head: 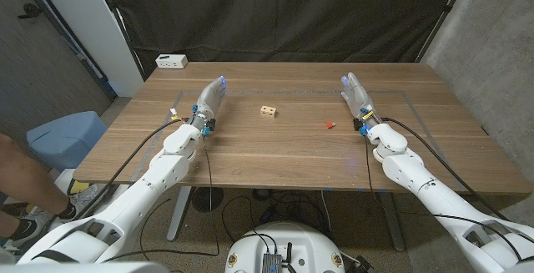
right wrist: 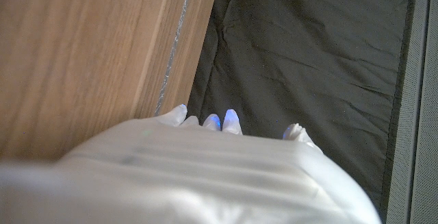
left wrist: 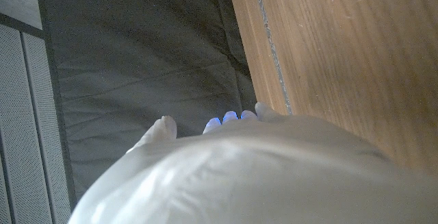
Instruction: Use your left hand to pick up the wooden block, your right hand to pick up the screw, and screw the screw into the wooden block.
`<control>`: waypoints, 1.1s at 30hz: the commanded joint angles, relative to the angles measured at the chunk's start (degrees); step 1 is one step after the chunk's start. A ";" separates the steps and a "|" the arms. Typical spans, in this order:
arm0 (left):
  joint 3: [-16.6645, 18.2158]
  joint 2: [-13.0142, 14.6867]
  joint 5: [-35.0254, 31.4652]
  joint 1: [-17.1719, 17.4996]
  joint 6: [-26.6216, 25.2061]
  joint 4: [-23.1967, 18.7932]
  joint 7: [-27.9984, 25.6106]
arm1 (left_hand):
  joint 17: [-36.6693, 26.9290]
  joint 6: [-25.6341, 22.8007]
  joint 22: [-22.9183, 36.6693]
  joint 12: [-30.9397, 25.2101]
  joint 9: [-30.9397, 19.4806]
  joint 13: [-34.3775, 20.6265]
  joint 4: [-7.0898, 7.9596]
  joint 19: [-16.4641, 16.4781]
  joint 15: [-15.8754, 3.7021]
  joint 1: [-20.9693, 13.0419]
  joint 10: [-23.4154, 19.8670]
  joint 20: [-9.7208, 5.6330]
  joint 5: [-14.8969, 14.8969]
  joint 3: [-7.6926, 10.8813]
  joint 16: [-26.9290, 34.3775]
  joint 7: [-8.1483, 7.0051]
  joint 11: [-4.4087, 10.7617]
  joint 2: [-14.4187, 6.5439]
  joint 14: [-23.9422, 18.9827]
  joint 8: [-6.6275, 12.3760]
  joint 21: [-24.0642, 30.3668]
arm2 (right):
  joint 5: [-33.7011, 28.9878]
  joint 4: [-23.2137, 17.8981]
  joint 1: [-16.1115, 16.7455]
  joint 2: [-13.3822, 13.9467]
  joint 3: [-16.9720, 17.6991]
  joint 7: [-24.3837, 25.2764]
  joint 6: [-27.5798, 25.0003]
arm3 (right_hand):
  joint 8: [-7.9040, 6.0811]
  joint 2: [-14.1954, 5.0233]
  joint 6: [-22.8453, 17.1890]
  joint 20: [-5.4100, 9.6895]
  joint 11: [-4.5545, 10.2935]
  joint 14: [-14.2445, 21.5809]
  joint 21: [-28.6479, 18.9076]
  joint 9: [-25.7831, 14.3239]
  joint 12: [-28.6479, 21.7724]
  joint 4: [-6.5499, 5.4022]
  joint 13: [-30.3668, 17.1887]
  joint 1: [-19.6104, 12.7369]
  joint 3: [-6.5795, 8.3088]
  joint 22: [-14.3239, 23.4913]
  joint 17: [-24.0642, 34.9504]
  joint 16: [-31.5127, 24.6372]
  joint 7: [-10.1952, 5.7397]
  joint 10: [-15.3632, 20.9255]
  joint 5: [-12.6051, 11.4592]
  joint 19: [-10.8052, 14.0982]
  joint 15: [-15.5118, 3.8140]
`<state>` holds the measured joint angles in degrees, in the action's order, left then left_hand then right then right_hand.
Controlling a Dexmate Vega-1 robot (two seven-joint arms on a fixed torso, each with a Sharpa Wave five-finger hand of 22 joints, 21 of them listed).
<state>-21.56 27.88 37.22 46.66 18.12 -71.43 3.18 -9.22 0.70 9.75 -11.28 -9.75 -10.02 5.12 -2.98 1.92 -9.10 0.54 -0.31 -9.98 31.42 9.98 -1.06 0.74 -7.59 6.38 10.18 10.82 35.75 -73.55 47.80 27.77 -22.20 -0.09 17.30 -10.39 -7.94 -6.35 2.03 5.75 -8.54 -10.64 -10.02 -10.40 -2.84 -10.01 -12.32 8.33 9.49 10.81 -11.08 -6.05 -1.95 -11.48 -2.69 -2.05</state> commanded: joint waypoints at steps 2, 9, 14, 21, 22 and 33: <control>-0.85 1.17 -2.05 -1.36 -0.33 0.13 0.28 | -0.24 0.11 0.12 -0.34 -0.13 -0.18 -0.40 -0.43 -0.08 -0.82 -0.30 0.15 -0.15 0.46 0.26 -0.75 0.77 -1.32 0.09 0.38 0.29 | -1.16 -1.01 0.33 -0.01 -0.45 1.43 -0.26 | -0.32 0.11 -0.15 0.61 0.40 -0.36 -0.31 -0.30 -0.26 0.01 -0.13 -0.67 0.45 0.27 0.06 -0.19 -0.09 0.10 -0.38 -0.32 -0.39; -2.12 3.31 -4.68 -2.45 -2.62 -1.79 0.23 | -0.20 -0.24 0.04 -0.34 -0.13 -0.17 -1.71 -0.87 -0.31 -1.56 -0.66 0.01 -0.11 0.52 -0.03 -1.29 1.63 -0.33 0.52 0.40 0.04 | -1.82 0.64 -0.99 -0.32 -0.74 1.20 0.00 | -0.28 0.12 -0.03 0.61 0.41 -0.38 -0.30 -0.30 -0.21 0.09 -0.13 -0.76 0.55 0.26 0.01 -0.16 -0.02 0.01 -0.39 -0.31 -0.42; -2.84 5.20 -6.75 -2.91 -5.03 -4.45 -0.66 | -0.21 -0.68 0.01 -0.31 -0.12 -0.17 -2.84 -1.40 -0.53 -2.32 -0.83 -0.29 -0.21 0.69 -0.18 -1.48 2.13 0.18 1.01 0.49 -0.17 | -1.96 1.12 -1.48 -0.34 -0.78 1.02 0.07 | -0.25 0.13 0.07 0.61 0.43 -0.43 -0.31 -0.30 -0.21 0.16 -0.13 -0.83 0.61 0.26 -0.03 -0.12 -0.04 0.04 -0.40 -0.28 -0.38; -4.00 8.10 -10.48 -4.03 -8.65 -8.07 -1.84 | -0.23 -0.61 -0.01 -0.19 -0.13 -0.18 -4.44 -2.15 -0.69 -3.42 -0.78 -0.55 -0.38 0.92 -0.30 -2.22 2.76 0.83 1.82 0.40 -0.37 | -2.34 1.25 -2.17 -0.07 -0.77 1.20 -0.32 | -0.25 0.20 0.10 0.60 0.51 -0.46 -0.32 -0.30 -0.18 0.27 -0.14 -0.92 0.70 0.26 -0.07 -0.09 -0.05 0.00 -0.40 -0.24 -0.47; -4.12 8.44 -10.94 -4.18 -9.08 -8.54 -1.97 | -0.23 -0.63 -0.01 -0.19 -0.13 -0.18 -4.54 -2.16 -0.71 -3.48 -0.81 -0.58 -0.39 0.94 -0.29 -2.29 2.80 0.86 1.84 0.41 -0.37 | -2.32 1.46 -2.34 -0.14 -0.78 1.07 -0.25 | -0.24 0.20 0.14 0.61 0.54 -0.46 -0.31 -0.30 -0.18 0.28 -0.14 -0.93 0.71 0.26 -0.07 -0.09 -0.08 -0.01 -0.40 -0.25 -0.46; -6.99 13.03 -18.05 -8.37 -13.72 -11.98 0.36 | -0.30 0.23 -0.02 -0.04 -0.19 -0.23 -8.86 -2.96 -0.06 -6.60 -0.70 -0.35 -0.98 1.63 -0.19 -3.89 4.61 2.10 3.28 0.27 -0.33 | -2.85 2.12 -3.22 -0.10 -0.93 1.25 -0.49 | -0.22 0.23 0.26 0.68 0.66 -0.50 -0.33 -0.30 -0.11 0.43 -0.14 -1.06 0.89 0.26 -0.12 -0.06 -0.11 -0.18 -0.41 -0.15 -0.59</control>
<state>-26.09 36.74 25.94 41.80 9.20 -80.01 1.93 -9.21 0.69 9.60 -11.28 -9.74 -10.01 -3.01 -5.43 1.86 -14.64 0.13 -0.93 -10.61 32.88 9.69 -4.56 4.63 -5.73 8.98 10.39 10.59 33.44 -72.07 45.52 27.55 -22.99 0.99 17.13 -10.39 -7.71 -6.34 2.03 5.74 -8.52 -10.64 -10.01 -10.37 -2.37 -10.00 -12.55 8.79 9.47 10.66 -11.08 -6.04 -1.95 -11.48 -2.67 -2.05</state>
